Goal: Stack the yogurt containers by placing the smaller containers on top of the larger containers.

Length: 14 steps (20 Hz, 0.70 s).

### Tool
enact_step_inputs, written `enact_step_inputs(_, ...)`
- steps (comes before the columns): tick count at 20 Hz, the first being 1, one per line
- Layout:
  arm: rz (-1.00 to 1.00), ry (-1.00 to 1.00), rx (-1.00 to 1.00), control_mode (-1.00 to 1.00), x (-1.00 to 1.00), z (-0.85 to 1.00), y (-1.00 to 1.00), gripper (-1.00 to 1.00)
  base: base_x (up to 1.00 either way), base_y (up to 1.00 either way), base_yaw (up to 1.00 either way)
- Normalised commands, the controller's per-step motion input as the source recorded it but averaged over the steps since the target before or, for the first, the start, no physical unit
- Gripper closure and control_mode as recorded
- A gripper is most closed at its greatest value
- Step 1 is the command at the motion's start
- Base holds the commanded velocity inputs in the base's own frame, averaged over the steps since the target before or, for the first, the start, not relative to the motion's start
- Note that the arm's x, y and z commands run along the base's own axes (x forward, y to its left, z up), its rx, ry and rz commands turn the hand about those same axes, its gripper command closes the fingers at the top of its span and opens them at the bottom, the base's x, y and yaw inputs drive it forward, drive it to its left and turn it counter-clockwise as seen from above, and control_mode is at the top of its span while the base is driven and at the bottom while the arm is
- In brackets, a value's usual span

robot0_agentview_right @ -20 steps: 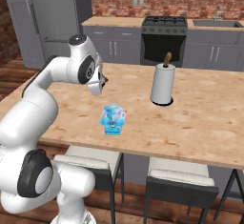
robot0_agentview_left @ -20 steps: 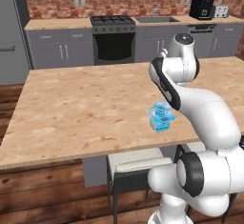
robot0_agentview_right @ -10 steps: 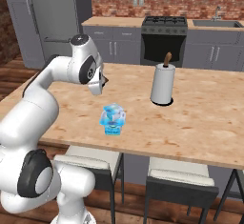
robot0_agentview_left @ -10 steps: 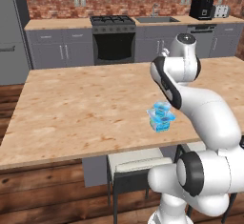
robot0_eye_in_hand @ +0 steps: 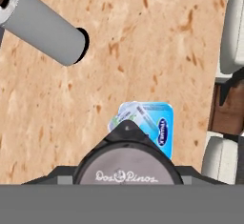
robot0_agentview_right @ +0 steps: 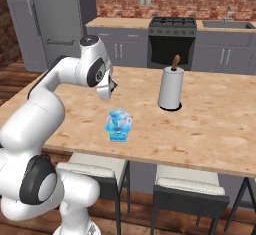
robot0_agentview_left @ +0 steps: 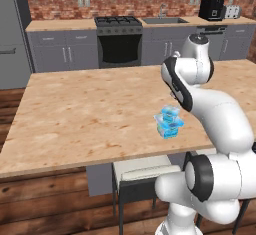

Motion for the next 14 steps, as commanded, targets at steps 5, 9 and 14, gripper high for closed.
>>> enact_step_inputs(5,0.0,0.0,0.01,-1.0,-0.08,-0.01,-0.01,1.0,0.0,0.0,0.0)
enact_step_inputs(9,0.0,0.0,0.04,-1.0,-0.28,-0.01,0.0,1.0,0.0,0.0,0.0)
enact_step_inputs(14,0.0,0.0,0.04,-1.0,-0.14,0.0,0.02,1.0,0.0,0.0,0.0)
